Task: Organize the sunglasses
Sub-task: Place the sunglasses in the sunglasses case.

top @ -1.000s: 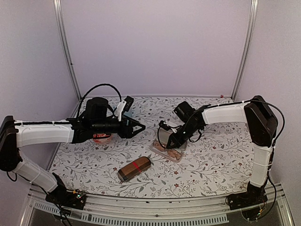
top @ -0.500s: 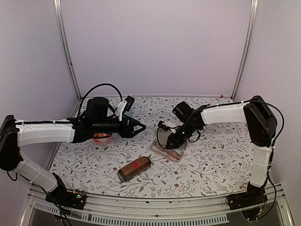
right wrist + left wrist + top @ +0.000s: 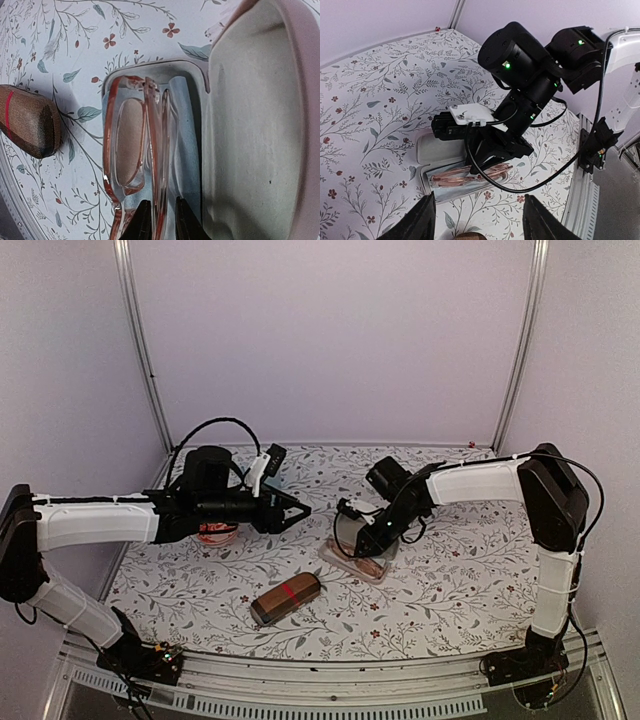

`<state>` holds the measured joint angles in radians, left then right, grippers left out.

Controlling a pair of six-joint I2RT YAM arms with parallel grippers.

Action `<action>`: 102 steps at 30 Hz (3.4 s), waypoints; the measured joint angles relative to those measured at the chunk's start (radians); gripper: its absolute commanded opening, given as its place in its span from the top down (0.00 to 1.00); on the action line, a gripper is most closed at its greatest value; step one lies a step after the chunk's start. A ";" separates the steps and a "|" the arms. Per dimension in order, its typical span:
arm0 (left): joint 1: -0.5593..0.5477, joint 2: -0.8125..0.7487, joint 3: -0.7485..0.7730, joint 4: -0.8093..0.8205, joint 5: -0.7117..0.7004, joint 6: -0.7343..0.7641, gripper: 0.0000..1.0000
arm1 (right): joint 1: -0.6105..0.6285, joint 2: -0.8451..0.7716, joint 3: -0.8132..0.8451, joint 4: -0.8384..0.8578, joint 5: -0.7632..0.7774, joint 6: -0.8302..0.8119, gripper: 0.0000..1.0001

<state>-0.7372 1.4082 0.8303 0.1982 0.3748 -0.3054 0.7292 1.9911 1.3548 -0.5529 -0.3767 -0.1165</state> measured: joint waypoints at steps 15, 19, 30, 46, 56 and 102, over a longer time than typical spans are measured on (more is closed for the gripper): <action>0.000 0.002 0.000 0.003 0.011 -0.003 0.39 | 0.011 -0.017 0.000 -0.024 0.084 0.019 0.82; 0.000 0.009 0.000 0.007 0.015 -0.006 0.39 | 0.013 -0.034 0.000 -0.027 0.101 0.026 0.78; 0.000 0.018 0.000 0.012 0.029 -0.014 0.39 | 0.028 -0.051 0.000 -0.040 0.160 0.038 0.78; 0.000 0.018 0.000 0.023 0.036 -0.018 0.38 | 0.067 -0.114 0.000 -0.064 0.256 0.075 0.73; 0.000 0.018 0.000 0.024 0.037 -0.018 0.37 | 0.092 -0.151 -0.002 -0.043 0.245 0.087 0.57; 0.000 0.018 -0.001 0.024 0.036 -0.018 0.37 | 0.108 0.008 0.079 -0.100 0.231 -0.011 0.94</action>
<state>-0.7368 1.4265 0.8291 0.2226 0.4107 -0.3233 0.8371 1.9995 1.4334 -0.6533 -0.1459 -0.1272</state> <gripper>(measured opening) 0.631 0.071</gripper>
